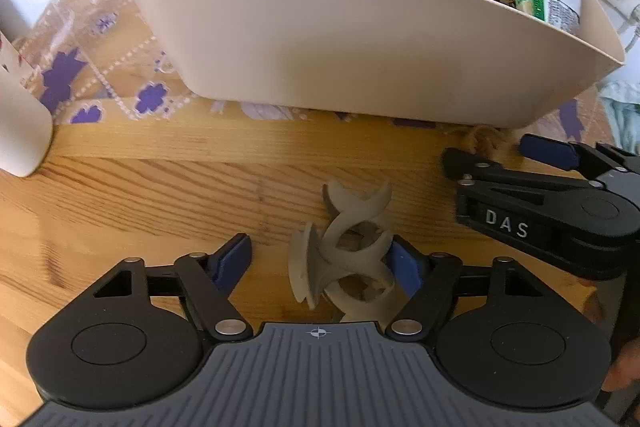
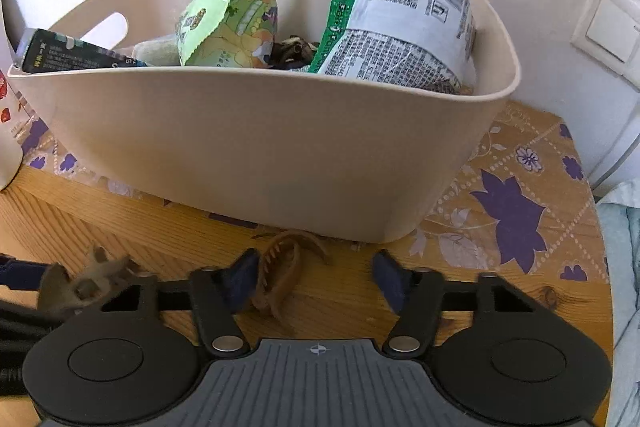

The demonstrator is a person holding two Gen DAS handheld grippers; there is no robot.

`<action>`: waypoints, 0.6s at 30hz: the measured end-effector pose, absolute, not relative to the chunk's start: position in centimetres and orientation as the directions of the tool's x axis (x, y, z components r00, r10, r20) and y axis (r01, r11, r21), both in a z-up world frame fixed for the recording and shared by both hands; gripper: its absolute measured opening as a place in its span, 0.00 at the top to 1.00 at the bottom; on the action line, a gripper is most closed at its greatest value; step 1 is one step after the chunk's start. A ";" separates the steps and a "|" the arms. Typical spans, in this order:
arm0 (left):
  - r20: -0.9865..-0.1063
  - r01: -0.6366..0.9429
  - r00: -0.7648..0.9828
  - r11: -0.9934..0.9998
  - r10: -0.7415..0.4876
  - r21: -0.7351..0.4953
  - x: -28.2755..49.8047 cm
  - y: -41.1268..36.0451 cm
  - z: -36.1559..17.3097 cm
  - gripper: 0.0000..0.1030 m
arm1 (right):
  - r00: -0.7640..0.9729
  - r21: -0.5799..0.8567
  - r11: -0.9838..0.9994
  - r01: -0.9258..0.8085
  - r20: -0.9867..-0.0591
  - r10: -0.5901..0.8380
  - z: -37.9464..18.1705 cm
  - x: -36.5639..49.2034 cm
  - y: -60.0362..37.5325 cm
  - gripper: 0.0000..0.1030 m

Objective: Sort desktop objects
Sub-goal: 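Grasp the beige claw clip with the left tool while the right tool grasps a small brown clip, then carry both clips to the beige basket and release them inside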

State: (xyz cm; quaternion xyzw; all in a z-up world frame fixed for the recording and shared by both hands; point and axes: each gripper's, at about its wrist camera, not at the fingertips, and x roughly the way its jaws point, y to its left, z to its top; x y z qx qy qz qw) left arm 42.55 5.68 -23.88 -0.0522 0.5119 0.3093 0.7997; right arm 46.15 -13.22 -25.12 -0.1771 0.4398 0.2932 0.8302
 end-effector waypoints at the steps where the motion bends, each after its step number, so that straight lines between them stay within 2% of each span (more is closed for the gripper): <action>1: -0.842 -0.548 0.289 0.800 0.455 0.244 42.4 5.7 -23.8 0.38 | 0.442 -0.038 0.761 -0.647 -0.832 0.334 -25.0 46.0 -13.3 0.63; 2: -0.834 -0.546 0.289 0.796 0.471 0.260 42.3 5.6 -23.8 0.47 | 0.441 -0.040 0.757 -0.652 -0.832 0.337 -25.0 45.8 -13.4 0.68; 6: -0.830 -0.522 0.293 0.807 0.474 0.277 42.0 5.6 -23.6 0.49 | 0.437 -0.049 0.747 -0.663 -0.836 0.333 -24.9 45.1 -13.7 0.68; 8: -0.828 -0.525 0.291 0.803 0.480 0.281 41.8 5.5 -23.6 0.50 | 0.432 -0.048 0.744 -0.667 -0.838 0.334 -24.7 44.8 -13.9 0.83; 12: -0.814 -0.520 0.312 0.805 0.490 0.285 41.4 5.1 -23.2 0.54 | 0.421 -0.055 0.733 -0.678 -0.847 0.325 -24.6 43.9 -14.5 0.83; 18: -0.826 -0.524 0.307 0.808 0.474 0.269 40.3 5.5 -22.9 0.54 | 0.435 -0.051 0.748 -0.661 -0.838 0.328 -23.8 42.5 -16.1 0.83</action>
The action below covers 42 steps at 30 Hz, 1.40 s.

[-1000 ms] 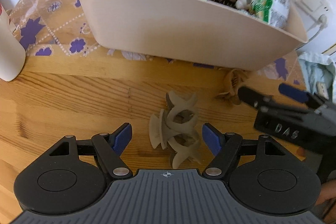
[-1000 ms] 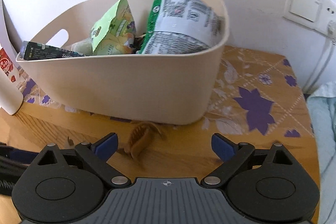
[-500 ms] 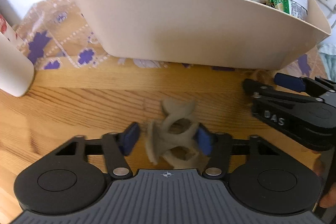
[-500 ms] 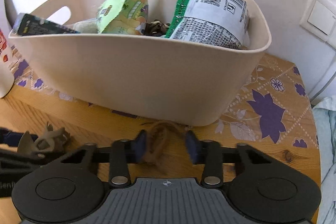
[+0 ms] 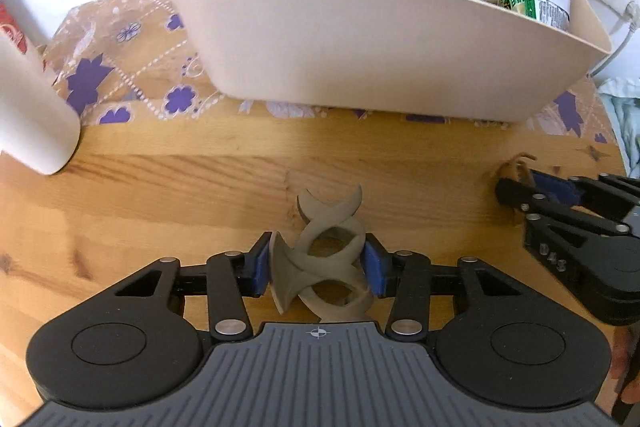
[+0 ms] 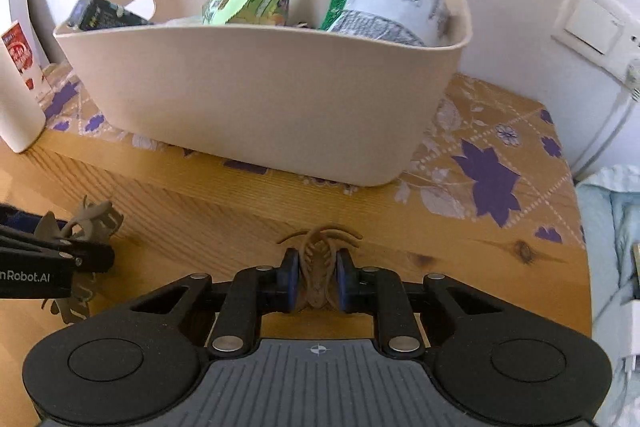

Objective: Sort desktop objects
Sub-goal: 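Carry both clips to the beige basket and release them inside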

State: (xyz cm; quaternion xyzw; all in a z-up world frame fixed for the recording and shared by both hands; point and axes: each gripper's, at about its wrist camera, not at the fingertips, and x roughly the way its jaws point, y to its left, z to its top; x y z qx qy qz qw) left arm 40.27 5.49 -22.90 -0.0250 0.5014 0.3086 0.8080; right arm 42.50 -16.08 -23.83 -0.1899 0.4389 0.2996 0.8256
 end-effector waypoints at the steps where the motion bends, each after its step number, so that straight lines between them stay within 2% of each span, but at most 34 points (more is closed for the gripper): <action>1: -0.825 -0.522 0.309 0.809 0.474 0.269 40.0 5.4 -22.9 0.54 | 0.440 -0.046 0.751 -0.659 -0.834 0.334 -23.5 42.3 -16.3 0.83; 10: -0.800 -0.506 0.368 0.824 0.474 0.256 37.4 3.8 -20.9 0.55 | 0.476 -0.027 0.762 -0.647 -0.795 0.376 -19.2 40.6 -19.0 0.83; 23: -0.712 -0.449 0.508 0.855 0.484 0.260 35.8 2.3 -13.0 0.55 | 0.569 -0.075 0.745 -0.663 -0.697 0.436 -10.4 40.3 -20.3 0.83; 32: -0.625 -0.431 0.596 0.858 0.504 0.281 37.6 2.0 -7.5 0.55 | 0.615 -0.099 0.731 -0.675 -0.623 0.483 -5.8 42.6 -18.0 0.83; 42: -0.539 -0.404 0.671 0.861 0.509 0.310 42.4 1.6 -3.8 0.54 | 0.623 -0.091 0.717 -0.691 -0.578 0.527 -4.4 46.3 -13.9 0.83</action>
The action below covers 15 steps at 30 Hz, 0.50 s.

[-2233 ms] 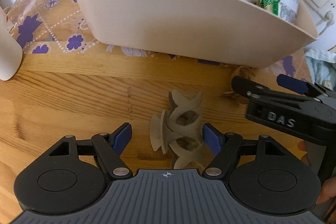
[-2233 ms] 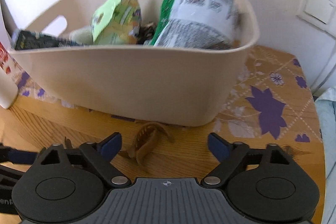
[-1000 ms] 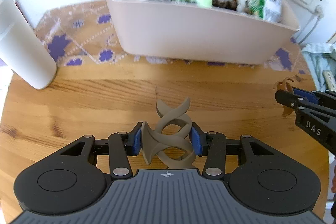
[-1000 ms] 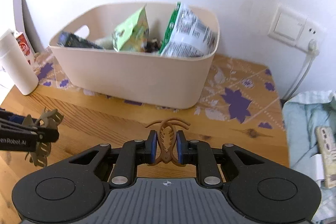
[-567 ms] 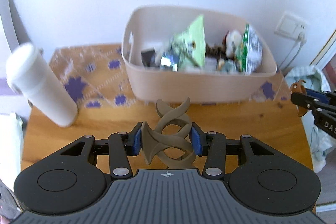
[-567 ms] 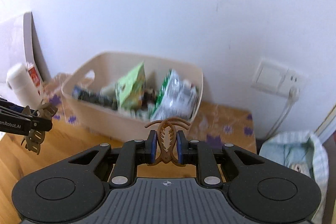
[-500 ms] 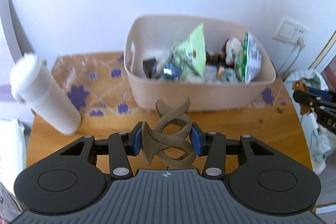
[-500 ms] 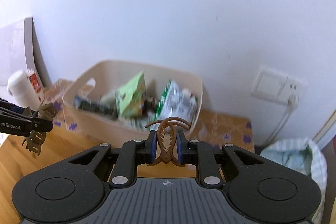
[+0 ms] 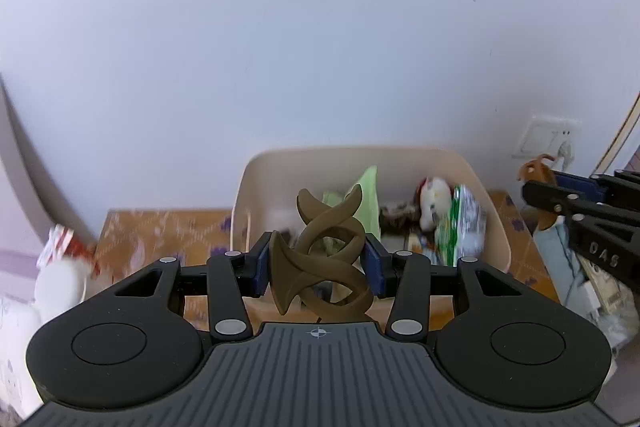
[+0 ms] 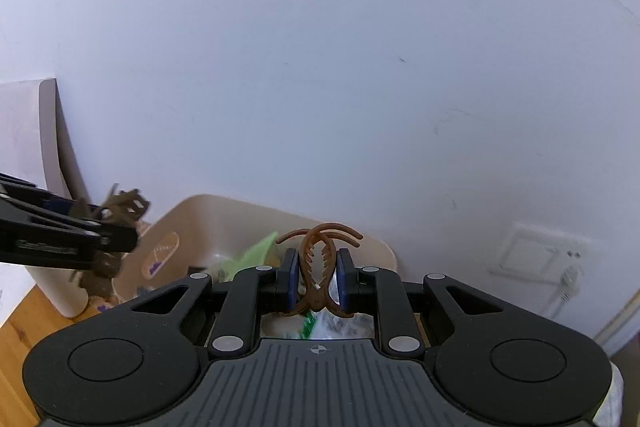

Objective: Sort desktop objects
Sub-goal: 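Carry both clips to the beige basket and release them inside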

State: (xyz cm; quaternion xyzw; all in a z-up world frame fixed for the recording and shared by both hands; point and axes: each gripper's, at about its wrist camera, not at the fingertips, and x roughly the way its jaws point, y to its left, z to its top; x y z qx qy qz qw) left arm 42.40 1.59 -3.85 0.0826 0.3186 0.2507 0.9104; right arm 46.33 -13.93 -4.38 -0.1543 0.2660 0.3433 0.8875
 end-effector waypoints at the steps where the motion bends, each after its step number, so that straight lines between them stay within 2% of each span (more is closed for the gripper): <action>1: -0.531 -0.408 0.673 0.857 0.515 0.314 43.0 1.7 -3.8 0.54 | 0.619 -0.088 0.713 -0.696 -0.576 0.534 -4.4 46.6 -13.6 0.83; 8: -0.532 -0.427 0.643 0.835 0.550 0.347 47.6 2.9 -5.2 0.54 | 0.585 -0.110 0.685 -0.720 -0.629 0.513 -6.9 48.9 -10.4 0.83; 15: -0.593 -0.419 0.570 0.822 0.569 0.386 50.7 4.4 -8.4 0.54 | 0.537 -0.101 0.688 -0.718 -0.710 0.456 -10.5 50.4 -7.7 0.83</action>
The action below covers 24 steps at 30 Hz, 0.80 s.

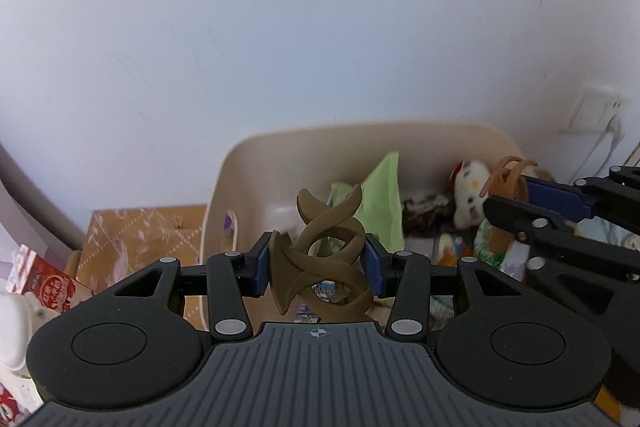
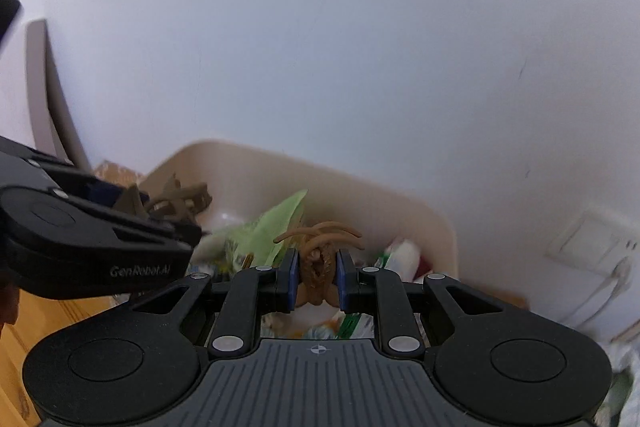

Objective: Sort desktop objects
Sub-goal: 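Carry both clips to the beige basket and release them inside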

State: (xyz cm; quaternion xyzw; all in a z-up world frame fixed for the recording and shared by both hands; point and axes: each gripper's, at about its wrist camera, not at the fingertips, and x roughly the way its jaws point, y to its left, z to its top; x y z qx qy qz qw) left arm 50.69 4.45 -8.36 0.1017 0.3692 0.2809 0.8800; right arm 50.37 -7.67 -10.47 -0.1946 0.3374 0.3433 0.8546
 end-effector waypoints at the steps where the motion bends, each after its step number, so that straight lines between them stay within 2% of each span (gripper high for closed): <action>1: -0.591 -0.417 0.570 0.821 0.570 0.389 50.9 4.6 -8.6 0.54 | 0.532 -0.098 0.690 -0.717 -0.717 0.451 -10.8 50.5 -7.6 0.83; 3: -0.603 -0.407 0.567 0.827 0.561 0.388 51.3 4.7 -8.7 0.54 | 0.522 -0.099 0.689 -0.718 -0.731 0.440 -11.4 50.7 -7.1 0.83; 4: -0.612 -0.403 0.566 0.833 0.553 0.379 51.4 4.9 -8.7 0.54 | 0.520 -0.100 0.690 -0.717 -0.736 0.433 -11.6 50.7 -6.7 0.74; 6: -0.625 -0.406 0.565 0.840 0.539 0.359 51.6 5.1 -8.5 0.54 | 0.516 -0.080 0.704 -0.706 -0.740 0.432 -11.7 50.8 -6.5 0.65; 8: -0.626 -0.404 0.576 0.849 0.526 0.341 51.4 5.2 -8.2 0.53 | 0.516 -0.065 0.712 -0.699 -0.735 0.440 -11.5 50.7 -6.6 0.44; 9: -0.623 -0.403 0.581 0.850 0.523 0.339 51.3 5.1 -8.0 0.51 | 0.528 -0.072 0.717 -0.693 -0.728 0.437 -11.3 50.5 -6.6 0.39; 11: -0.613 -0.395 0.593 0.852 0.522 0.342 51.0 4.9 -7.6 0.36 | 0.543 -0.076 0.726 -0.684 -0.717 0.437 -11.1 49.2 -7.3 0.33; 14: -0.593 -0.387 0.608 0.850 0.527 0.358 50.3 4.5 -7.0 0.31 | 0.553 -0.071 0.741 -0.668 -0.713 0.430 -10.4 48.7 -7.7 0.25; 24: -0.574 -0.360 0.638 0.858 0.514 0.368 46.8 3.1 -5.5 0.29 | 0.595 -0.086 0.767 -0.636 -0.688 0.416 -7.7 45.7 -9.3 0.24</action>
